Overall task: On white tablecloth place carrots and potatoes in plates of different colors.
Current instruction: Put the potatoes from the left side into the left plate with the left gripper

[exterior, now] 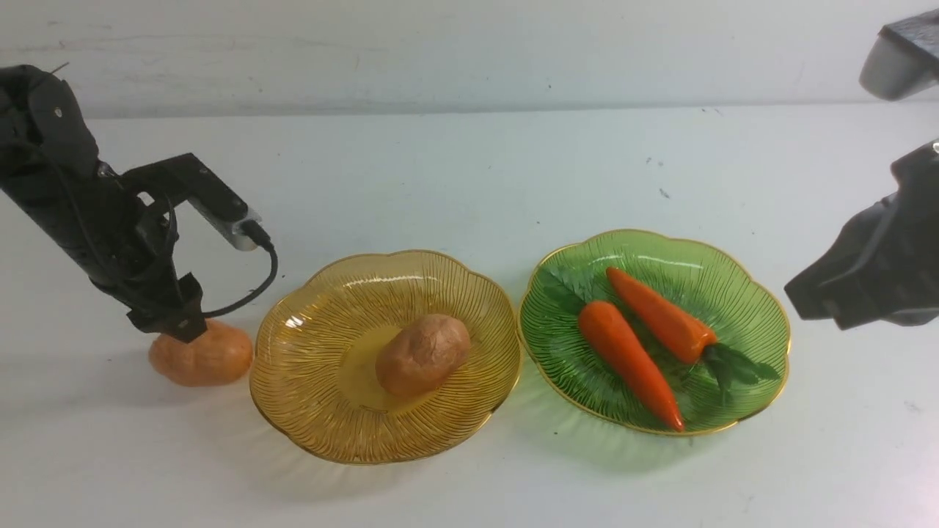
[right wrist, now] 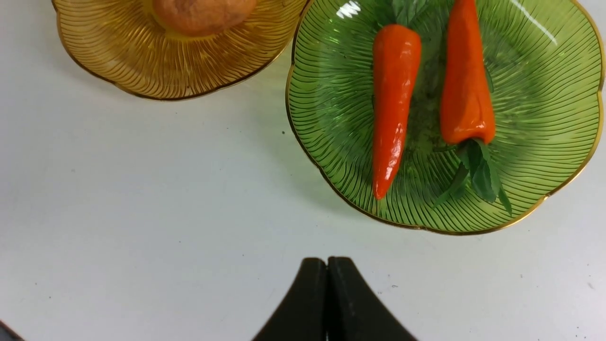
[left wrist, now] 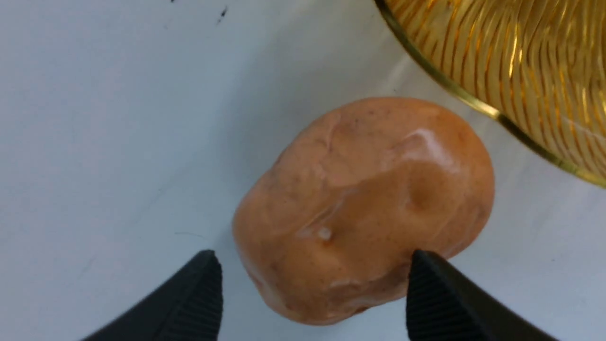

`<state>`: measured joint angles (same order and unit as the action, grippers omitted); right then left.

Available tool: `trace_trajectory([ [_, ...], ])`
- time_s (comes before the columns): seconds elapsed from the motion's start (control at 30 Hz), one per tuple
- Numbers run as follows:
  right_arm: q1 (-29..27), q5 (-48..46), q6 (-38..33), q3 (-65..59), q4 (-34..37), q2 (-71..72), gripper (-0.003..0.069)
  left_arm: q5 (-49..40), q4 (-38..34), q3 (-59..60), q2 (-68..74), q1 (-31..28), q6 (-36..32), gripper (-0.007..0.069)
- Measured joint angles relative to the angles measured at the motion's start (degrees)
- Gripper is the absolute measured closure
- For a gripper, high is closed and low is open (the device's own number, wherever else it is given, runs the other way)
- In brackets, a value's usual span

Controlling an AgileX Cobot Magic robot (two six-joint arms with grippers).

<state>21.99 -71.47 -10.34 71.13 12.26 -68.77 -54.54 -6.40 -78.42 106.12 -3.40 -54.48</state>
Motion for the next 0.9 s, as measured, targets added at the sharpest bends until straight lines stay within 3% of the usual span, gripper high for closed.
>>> trace_trajectory([
  [0.57,0.0,2.1,0.0,0.0,0.1,0.0,0.0674,-3.9,-3.4,-2.1,5.4,-0.3,-2.0,0.0146],
  [0.7,0.0,2.2,0.0,0.0,0.2,0.0,0.0674,-4.8,-3.3,-2.2,5.5,-0.5,-1.8,0.0221],
  [0.83,0.0,2.1,0.0,0.0,0.2,0.0,0.0674,-5.5,-3.0,-2.3,5.5,-0.5,0.7,0.0342],
  [0.9,0.0,1.9,0.0,0.0,0.2,0.0,0.0674,-6.0,-2.6,-2.3,5.5,-0.5,2.5,0.0350],
])
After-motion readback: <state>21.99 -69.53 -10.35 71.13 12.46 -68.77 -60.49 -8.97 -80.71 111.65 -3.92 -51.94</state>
